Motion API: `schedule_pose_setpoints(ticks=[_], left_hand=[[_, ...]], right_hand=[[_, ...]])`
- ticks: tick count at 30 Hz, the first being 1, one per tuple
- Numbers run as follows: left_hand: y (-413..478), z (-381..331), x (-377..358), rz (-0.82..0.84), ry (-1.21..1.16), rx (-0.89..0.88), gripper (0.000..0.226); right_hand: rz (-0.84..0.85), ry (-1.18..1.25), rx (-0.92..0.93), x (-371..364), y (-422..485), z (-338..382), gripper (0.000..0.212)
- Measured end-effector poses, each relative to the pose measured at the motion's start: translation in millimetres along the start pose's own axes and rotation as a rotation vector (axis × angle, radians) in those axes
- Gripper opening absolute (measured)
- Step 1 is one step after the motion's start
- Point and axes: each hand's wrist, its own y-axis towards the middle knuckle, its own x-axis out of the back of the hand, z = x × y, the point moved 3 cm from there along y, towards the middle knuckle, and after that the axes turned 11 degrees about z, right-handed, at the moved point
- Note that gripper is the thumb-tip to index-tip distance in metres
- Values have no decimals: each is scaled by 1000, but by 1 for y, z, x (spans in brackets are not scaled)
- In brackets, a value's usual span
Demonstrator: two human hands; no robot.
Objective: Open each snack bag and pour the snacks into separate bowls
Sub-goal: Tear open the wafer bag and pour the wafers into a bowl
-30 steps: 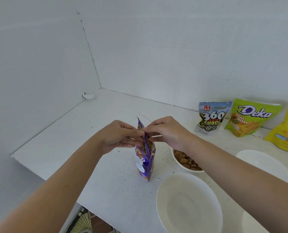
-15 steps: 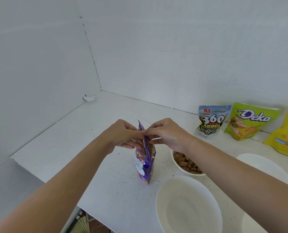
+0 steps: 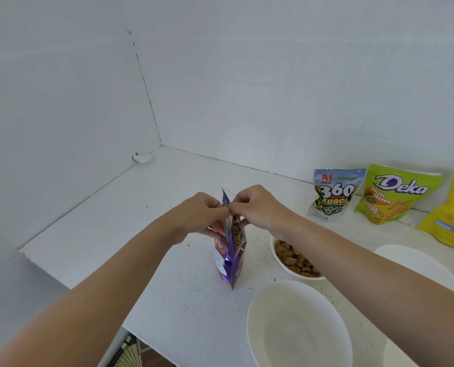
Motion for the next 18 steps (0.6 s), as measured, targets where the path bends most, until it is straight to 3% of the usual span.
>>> schedule_pose_setpoints(ticks=[4, 7, 10, 14, 18], left_hand=[[-2, 1, -2, -5, -14, 6, 55], [-3, 5, 8, -47, -64, 24, 28], [-5, 8, 21, -105, -63, 45, 23], [-5, 3, 28, -123, 76, 60, 24], [1, 1, 28, -218, 320, 49, 31]], right_hand=[[-61, -3, 39, 1, 0, -2, 27], [-137, -12, 44, 11, -1, -4, 23], [-212, -108, 49, 27, -5, -2, 24], [-202, -281, 122, 29, -10, 5, 18], [-159, -379, 308, 20, -15, 12, 8]])
